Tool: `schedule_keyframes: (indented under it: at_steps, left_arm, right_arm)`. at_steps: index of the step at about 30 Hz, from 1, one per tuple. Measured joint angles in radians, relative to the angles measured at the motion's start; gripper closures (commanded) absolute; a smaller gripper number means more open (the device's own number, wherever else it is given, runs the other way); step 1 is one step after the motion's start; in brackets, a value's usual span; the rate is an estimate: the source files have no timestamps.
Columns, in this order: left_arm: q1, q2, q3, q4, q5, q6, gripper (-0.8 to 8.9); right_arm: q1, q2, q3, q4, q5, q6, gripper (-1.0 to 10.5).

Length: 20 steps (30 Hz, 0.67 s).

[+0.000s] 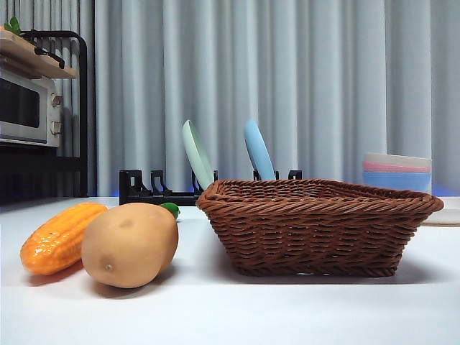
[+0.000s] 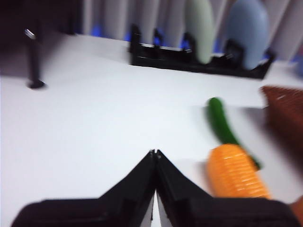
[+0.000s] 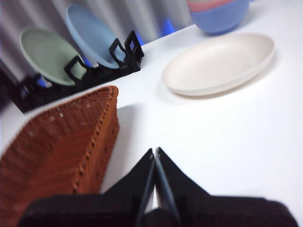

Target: Pick up the basket,pick up the corn from the table,pick up the potato from the table,pick up the cucumber from the table,put all items into the basket

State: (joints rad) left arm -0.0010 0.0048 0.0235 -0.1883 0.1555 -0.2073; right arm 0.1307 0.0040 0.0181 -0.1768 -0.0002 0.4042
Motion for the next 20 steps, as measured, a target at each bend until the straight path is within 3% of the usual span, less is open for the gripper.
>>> schedule_keyframes:
  at_steps: [2, 6, 15, 20]
  left_arm:
    - [0.000, 0.000, 0.000, 0.003, 0.021, -0.076, 8.16]
    - [0.000, 0.000, -0.002, 0.027, 0.035, -0.155, 8.19]
    - [0.000, 0.056, 0.109, 0.001, 0.035, -0.183, 8.19]
    - [0.000, 0.193, 0.245, 0.002, 0.036, -0.176, 8.19]
  right_arm:
    - [0.000, 0.000, 0.000, 0.008, 0.000, 0.065, 9.6]
    - [0.000, 0.000, 0.000, 0.022, 0.000, 0.116, 9.6]
    - [0.000, 0.091, 0.097, 0.002, 0.000, 0.135, 9.6]
    - [0.000, 0.241, 0.216, 0.001, 0.000, 0.100, 9.6]
